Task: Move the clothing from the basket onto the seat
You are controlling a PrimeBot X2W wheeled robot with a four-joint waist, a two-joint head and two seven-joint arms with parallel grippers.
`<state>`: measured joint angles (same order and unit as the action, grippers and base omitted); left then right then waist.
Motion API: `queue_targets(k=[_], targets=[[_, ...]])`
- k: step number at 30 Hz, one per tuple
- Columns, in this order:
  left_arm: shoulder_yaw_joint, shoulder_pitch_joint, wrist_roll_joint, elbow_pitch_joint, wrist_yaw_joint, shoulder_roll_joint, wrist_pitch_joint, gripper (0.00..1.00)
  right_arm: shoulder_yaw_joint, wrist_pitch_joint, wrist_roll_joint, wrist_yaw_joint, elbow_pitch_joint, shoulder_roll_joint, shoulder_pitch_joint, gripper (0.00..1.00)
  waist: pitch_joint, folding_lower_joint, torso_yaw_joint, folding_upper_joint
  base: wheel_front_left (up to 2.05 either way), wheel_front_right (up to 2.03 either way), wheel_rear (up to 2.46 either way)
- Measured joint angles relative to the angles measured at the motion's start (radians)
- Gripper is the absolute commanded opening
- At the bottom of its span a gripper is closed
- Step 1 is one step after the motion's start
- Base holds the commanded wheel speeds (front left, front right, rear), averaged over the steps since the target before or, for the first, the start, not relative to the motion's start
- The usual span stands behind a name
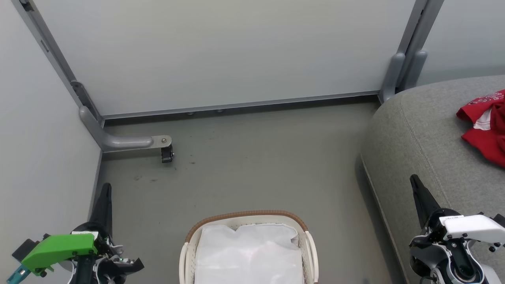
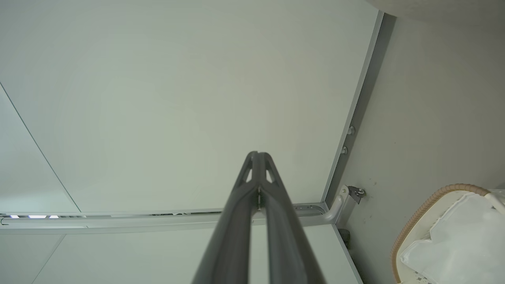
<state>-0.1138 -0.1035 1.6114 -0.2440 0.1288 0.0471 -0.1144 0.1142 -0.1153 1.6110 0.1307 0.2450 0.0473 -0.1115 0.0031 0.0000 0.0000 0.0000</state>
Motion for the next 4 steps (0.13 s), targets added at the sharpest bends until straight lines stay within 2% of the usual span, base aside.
queue_targets(k=[4], targets=[[0.000, 0.000, 0.000, 0.000, 0.000, 0.000, 0.000, 0.00, 0.000, 0.000, 0.000, 0.000, 0.000, 0.000, 0.000, 0.00, 0.000, 0.0000, 0.000, 0.0000, 0.00, 0.00, 0.00]])
